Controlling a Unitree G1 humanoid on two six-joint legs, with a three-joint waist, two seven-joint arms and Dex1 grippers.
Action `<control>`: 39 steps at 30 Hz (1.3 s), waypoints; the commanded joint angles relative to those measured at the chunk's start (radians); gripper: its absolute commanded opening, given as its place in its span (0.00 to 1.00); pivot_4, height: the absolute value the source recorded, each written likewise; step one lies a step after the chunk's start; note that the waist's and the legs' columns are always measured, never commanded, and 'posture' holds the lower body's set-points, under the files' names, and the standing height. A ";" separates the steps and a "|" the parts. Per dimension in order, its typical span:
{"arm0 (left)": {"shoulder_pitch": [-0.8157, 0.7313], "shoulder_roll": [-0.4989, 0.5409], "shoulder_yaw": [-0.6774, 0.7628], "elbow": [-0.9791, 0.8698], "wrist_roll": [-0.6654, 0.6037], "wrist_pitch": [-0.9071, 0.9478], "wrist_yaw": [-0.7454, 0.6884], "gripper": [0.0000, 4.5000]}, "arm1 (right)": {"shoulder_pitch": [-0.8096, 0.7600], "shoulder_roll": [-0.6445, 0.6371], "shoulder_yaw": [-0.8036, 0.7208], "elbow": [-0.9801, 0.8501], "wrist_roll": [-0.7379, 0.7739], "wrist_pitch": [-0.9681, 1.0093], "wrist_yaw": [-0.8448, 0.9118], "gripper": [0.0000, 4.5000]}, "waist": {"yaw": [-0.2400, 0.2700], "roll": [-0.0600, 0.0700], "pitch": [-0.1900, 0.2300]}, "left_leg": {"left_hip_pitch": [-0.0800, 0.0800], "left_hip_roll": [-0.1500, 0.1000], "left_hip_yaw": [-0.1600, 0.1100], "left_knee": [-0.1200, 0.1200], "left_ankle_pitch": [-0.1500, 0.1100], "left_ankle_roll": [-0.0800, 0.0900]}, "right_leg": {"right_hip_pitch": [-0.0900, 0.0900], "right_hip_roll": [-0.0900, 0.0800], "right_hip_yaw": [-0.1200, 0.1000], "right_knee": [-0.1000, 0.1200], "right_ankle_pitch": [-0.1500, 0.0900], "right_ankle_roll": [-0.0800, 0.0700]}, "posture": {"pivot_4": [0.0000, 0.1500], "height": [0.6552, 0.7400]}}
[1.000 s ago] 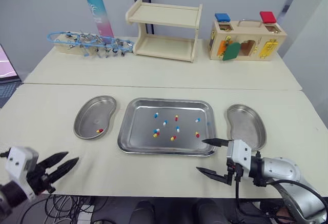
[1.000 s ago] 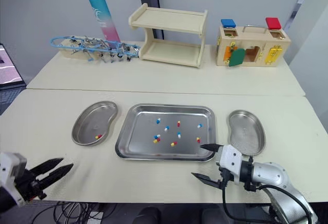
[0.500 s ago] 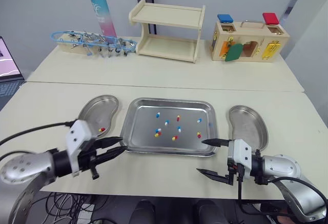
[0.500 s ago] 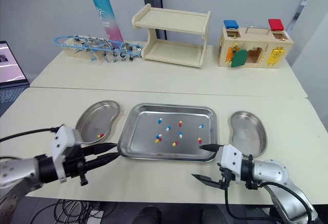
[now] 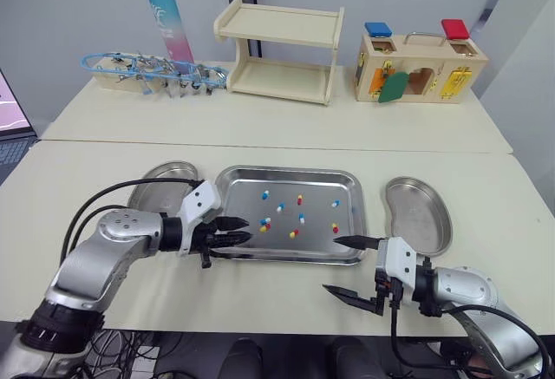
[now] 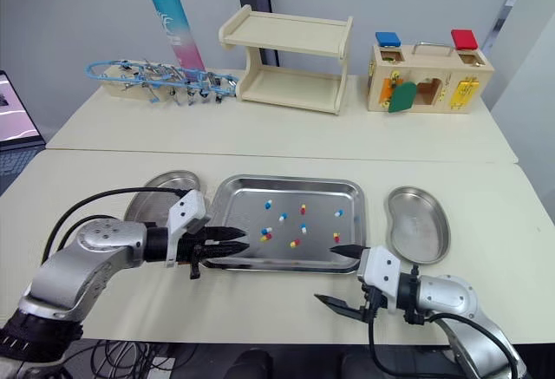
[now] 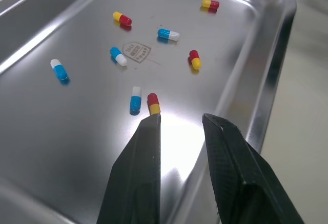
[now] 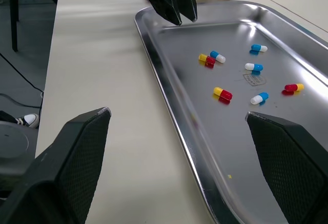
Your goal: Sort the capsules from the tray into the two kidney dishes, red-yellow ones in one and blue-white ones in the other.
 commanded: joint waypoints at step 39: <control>-0.132 -0.143 -0.174 0.188 0.273 -0.170 -0.014 0.16 | 0.025 0.017 0.026 -0.089 -0.010 0.018 -0.067 1.00 | 0.000 0.000 0.000 | 0.000 0.000 0.000 0.001 0.000 0.000 | 0.000 0.000 0.000 0.001 0.000 0.000 | 1.00 1.00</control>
